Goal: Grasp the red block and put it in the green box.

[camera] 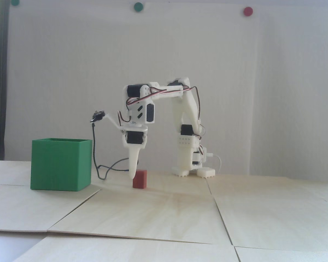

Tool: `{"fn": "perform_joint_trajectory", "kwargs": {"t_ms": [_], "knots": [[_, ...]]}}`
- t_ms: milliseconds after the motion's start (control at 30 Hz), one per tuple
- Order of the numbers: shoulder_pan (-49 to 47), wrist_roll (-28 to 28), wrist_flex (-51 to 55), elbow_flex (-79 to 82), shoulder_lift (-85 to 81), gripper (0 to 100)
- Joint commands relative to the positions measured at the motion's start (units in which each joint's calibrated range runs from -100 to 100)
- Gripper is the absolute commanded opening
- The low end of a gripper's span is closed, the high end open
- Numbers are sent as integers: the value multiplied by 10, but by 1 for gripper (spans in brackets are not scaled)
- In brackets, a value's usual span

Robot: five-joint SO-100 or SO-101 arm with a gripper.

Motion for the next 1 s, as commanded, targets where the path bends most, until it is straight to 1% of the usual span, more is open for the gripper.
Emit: {"fn": "perform_joint_trajectory", "kwargs": {"t_ms": [0, 200, 433, 533, 633, 967], "knots": [[2, 2, -34, -10, -7, 22], [-4, 3, -41, -10, -7, 22], [-11, 4, -91, -5, -6, 22], [-12, 4, -92, -4, -6, 22], [-25, 4, -83, -1, -6, 22], [-77, 2, -15, 96, -7, 22]]}}
